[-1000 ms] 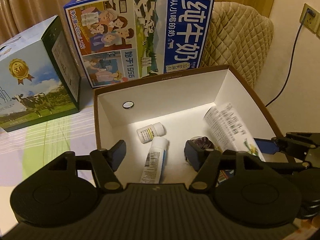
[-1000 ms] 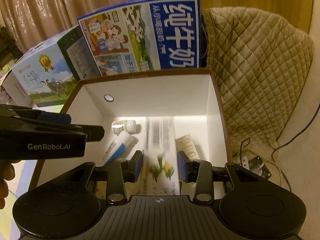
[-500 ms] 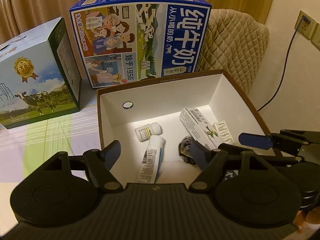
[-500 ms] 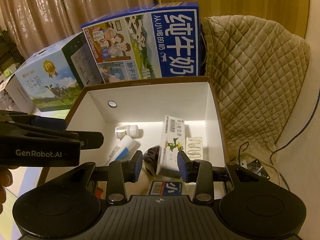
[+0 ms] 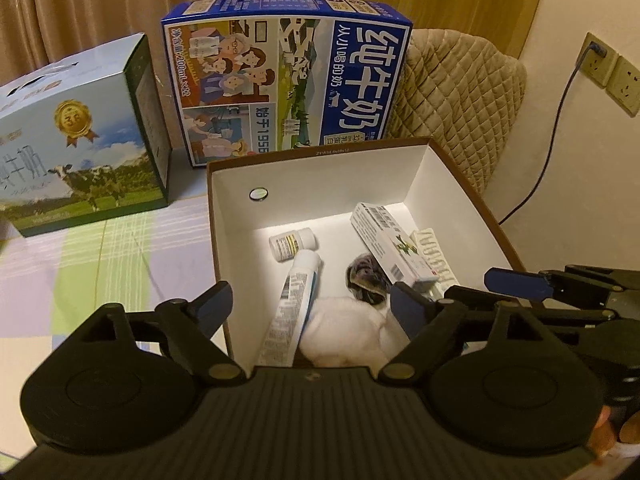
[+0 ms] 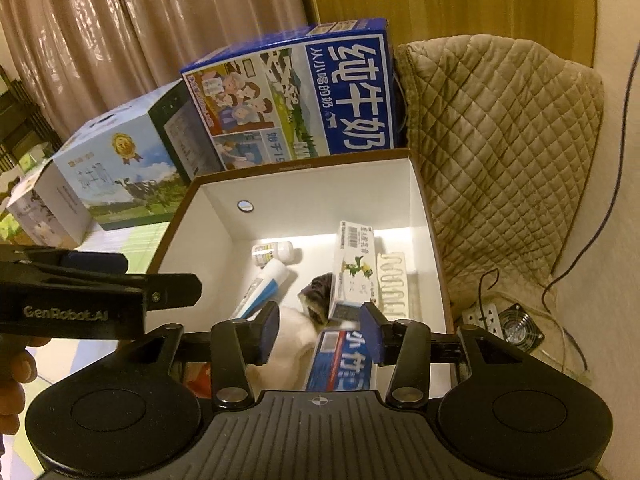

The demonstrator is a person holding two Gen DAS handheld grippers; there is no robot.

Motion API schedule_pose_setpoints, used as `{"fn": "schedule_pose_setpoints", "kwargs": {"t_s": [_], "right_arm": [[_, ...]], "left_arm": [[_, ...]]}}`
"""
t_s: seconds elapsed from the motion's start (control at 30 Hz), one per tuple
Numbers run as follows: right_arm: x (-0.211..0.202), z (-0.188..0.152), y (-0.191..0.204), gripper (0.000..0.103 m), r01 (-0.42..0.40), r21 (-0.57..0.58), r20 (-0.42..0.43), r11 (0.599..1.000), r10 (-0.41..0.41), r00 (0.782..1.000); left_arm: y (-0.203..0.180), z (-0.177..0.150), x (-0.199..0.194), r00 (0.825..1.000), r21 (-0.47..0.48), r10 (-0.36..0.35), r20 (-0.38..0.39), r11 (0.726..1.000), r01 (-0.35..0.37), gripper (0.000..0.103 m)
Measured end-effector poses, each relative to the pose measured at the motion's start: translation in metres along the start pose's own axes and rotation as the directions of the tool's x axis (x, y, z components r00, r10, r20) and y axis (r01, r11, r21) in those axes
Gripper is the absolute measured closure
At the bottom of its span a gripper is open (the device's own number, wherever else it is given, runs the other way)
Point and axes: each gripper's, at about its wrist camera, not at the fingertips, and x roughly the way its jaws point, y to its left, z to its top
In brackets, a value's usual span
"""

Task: Organize objects

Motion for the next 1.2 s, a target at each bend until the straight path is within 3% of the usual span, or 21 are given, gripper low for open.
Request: {"fn": "schedule_pose_setpoints", "kwargs": {"t_s": [0.23,0.33,1.2], "right_arm": [[-0.031,-0.016,0.004,0.040,-0.010,0.022,0.017,1.000,0.009,1.000],[-0.044,-0.024,0.006,0.038,-0.016,0.033,0.025,0.999,0.015,1.000],[-0.121,-0.085,0.041,0.032,-0.068,0.018,0.048,0.998,0.067,0.997]], "left_arm": [[0.002,-0.024,-0.033,1.000,-0.026,0.003,0.022,1.000,-0.003,0.009],[0.004,-0.035,-0.046,0.999,-0.033,0.014,0.028,0.999,-0.013,0.008],[0.015,-0.132,-0.156,0.991,-0.076,0.101,0.089,0.993,-0.094,0.003]]}}
